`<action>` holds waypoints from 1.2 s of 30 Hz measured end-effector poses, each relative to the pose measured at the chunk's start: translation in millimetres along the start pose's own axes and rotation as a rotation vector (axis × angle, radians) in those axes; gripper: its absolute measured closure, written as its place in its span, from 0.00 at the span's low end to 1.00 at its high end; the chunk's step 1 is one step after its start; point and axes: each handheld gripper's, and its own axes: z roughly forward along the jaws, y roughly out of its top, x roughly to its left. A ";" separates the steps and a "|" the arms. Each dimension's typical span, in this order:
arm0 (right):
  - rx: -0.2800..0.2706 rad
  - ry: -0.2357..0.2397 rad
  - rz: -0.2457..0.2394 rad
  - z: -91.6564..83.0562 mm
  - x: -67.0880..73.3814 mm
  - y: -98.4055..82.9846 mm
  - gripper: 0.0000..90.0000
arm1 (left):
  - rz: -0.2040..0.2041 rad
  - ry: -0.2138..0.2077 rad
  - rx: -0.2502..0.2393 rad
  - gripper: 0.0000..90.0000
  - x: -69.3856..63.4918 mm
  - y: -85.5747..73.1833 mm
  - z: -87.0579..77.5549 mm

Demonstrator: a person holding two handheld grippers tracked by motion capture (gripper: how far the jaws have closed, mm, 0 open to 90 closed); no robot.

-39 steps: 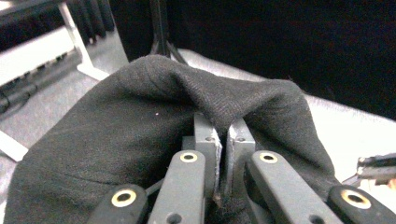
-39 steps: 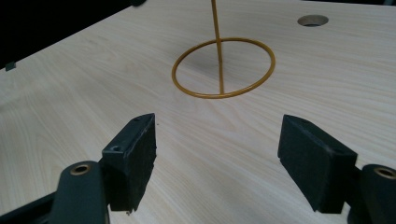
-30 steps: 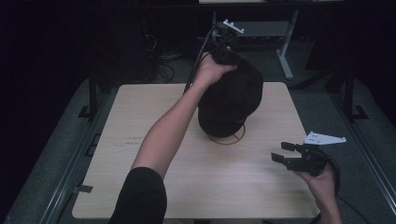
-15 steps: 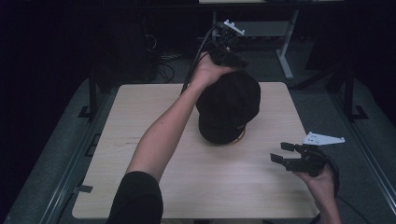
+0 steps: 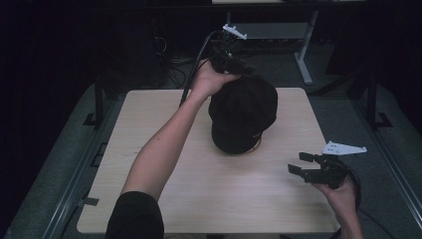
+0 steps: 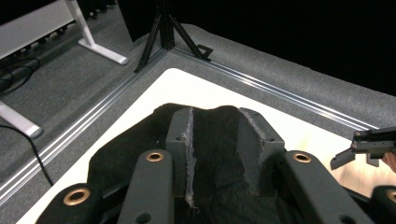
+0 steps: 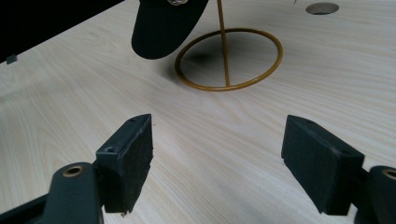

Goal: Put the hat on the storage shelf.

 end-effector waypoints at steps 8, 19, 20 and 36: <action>-0.005 -0.014 -0.008 -1.4 1.8 0.1 0.27 | -0.030 0.006 -0.008 0.69 4.4 -12.3 -13.2; -0.010 -0.009 -0.017 -0.3 4.6 -0.1 0.27 | -0.048 0.019 -0.024 0.68 3.9 -29.7 -31.8; -0.012 -0.010 -0.017 -0.4 4.6 -0.1 0.27 | -0.058 0.017 -0.033 0.67 3.6 -31.6 -33.5; -0.021 -0.002 -0.018 1.3 8.9 0.6 0.25 | -0.078 0.029 -0.068 0.64 -0.9 -65.2 -62.5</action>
